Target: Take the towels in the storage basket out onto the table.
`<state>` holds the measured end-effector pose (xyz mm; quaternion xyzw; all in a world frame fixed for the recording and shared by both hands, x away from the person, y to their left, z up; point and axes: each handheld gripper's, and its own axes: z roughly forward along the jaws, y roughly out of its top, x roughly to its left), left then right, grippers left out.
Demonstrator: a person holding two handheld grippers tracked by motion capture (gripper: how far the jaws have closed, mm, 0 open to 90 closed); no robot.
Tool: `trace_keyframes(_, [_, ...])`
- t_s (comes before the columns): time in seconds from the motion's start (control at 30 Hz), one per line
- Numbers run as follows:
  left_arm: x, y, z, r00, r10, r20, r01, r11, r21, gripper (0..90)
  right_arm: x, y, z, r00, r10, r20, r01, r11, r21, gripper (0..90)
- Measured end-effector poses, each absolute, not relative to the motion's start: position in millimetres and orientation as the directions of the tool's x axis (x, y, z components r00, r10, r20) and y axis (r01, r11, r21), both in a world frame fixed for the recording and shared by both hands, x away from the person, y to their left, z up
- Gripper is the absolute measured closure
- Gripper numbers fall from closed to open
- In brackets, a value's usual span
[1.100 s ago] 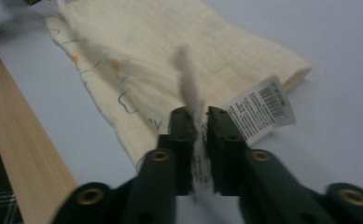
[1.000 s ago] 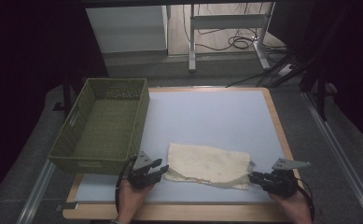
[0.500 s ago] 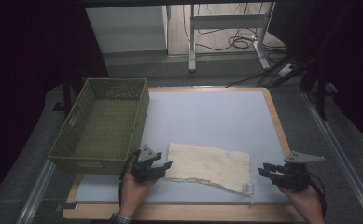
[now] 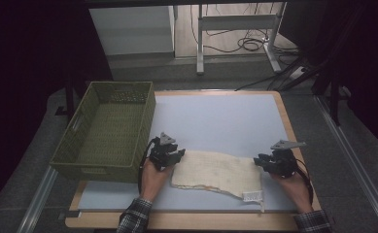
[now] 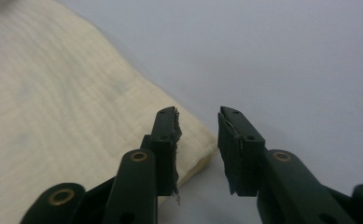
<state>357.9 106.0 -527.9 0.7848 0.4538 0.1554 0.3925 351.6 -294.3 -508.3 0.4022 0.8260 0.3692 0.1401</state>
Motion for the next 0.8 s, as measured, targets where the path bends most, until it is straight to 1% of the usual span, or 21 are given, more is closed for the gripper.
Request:
trace_keyframes(0.03, [359.5, 106.0, -529.4, 0.536, 0.838, -0.106, 0.590, -0.282, 0.756, 56.1, 353.2, -292.8, -511.8, -0.638, 0.768, 0.056, 0.563, 0.416, 0.714, 67.2])
trace_keyframes(0.07, [361.1, 106.2, -531.7, 0.535, 0.837, -0.112, 0.595, -0.280, 0.753, 55.7, 354.0, -291.4, -515.0, -0.640, 0.767, 0.051, 0.568, 0.428, 0.703, 70.4])
trace_keyframes(0.1, [361.9, 106.2, -533.1, 0.535, 0.837, -0.115, 0.600, -0.281, 0.749, 55.8, 353.2, -289.7, -517.7, -0.635, 0.772, 0.026, 0.564, 0.440, 0.699, 80.5])
trace_keyframes(0.13, [362.8, 106.4, -534.9, 0.533, 0.840, -0.107, 0.604, -0.288, 0.743, 55.8, 352.0, -289.6, -517.6, -0.634, 0.773, 0.011, 0.554, 0.445, 0.704, 85.4])
trace_keyframes(0.17, [363.4, 106.5, -536.6, 0.528, 0.842, -0.109, 0.609, -0.287, 0.739, 56.1, 352.1, -289.7, -516.8, -0.637, 0.771, 0.010, 0.551, 0.446, 0.705, 87.4])
trace_keyframes(0.27, [366.3, 107.4, -541.2, 0.533, 0.836, -0.130, 0.621, -0.283, 0.731, 58.8, 356.0, -289.5, -512.6, -0.629, 0.776, -0.040, 0.523, 0.461, 0.717, 88.4])
trace_keyframes(0.3, [366.4, 107.6, -541.8, 0.537, 0.833, -0.134, 0.617, -0.279, 0.736, 59.7, 359.4, -289.9, -511.3, -0.627, 0.778, -0.034, 0.523, 0.453, 0.722, 88.4])
trace_keyframes(0.4, [366.6, 107.2, -541.8, 0.560, 0.815, -0.149, 0.612, -0.287, 0.737, 68.0, 371.7, -289.9, -507.9, -0.617, 0.786, -0.034, 0.521, 0.440, 0.731, 88.3])
trace_keyframes(0.47, [364.8, 106.6, -541.2, 0.580, 0.801, -0.148, 0.602, -0.299, 0.740, 76.1, 382.5, -288.7, -506.9, -0.612, 0.790, -0.036, 0.522, 0.438, 0.732, 88.3])
trace_keyframes(0.5, [363.5, 106.3, -540.8, 0.583, 0.799, -0.146, 0.598, -0.301, 0.743, 77.7, 387.4, -288.0, -507.0, -0.610, 0.792, -0.035, 0.524, 0.436, 0.731, 88.3])
trace_keyframes(0.6, [356.4, 106.5, -538.6, 0.592, 0.793, -0.141, 0.584, -0.302, 0.753, 79.7, 400.8, -285.8, -508.2, -0.599, 0.800, -0.035, 0.530, 0.428, 0.732, 88.3])
trace_keyframes(0.7, [339.7, 107.8, -534.4, 0.600, 0.789, -0.133, 0.564, -0.299, 0.770, 82.9, 415.1, -283.2, -509.3, -0.587, 0.808, -0.048, 0.528, 0.427, 0.735, 88.3])
trace_keyframes(0.77, [333.4, 107.3, -533.1, 0.604, 0.790, -0.108, 0.548, -0.313, 0.776, 82.2, 422.8, -280.8, -511.2, -0.587, 0.809, -0.037, 0.543, 0.427, 0.723, 88.2])
trace_keyframes(0.8, [332.6, 106.6, -533.1, 0.602, 0.794, -0.087, 0.543, -0.327, 0.773, 79.8, 425.4, -279.4, -512.4, -0.591, 0.806, -0.037, 0.545, 0.433, 0.718, 88.0])
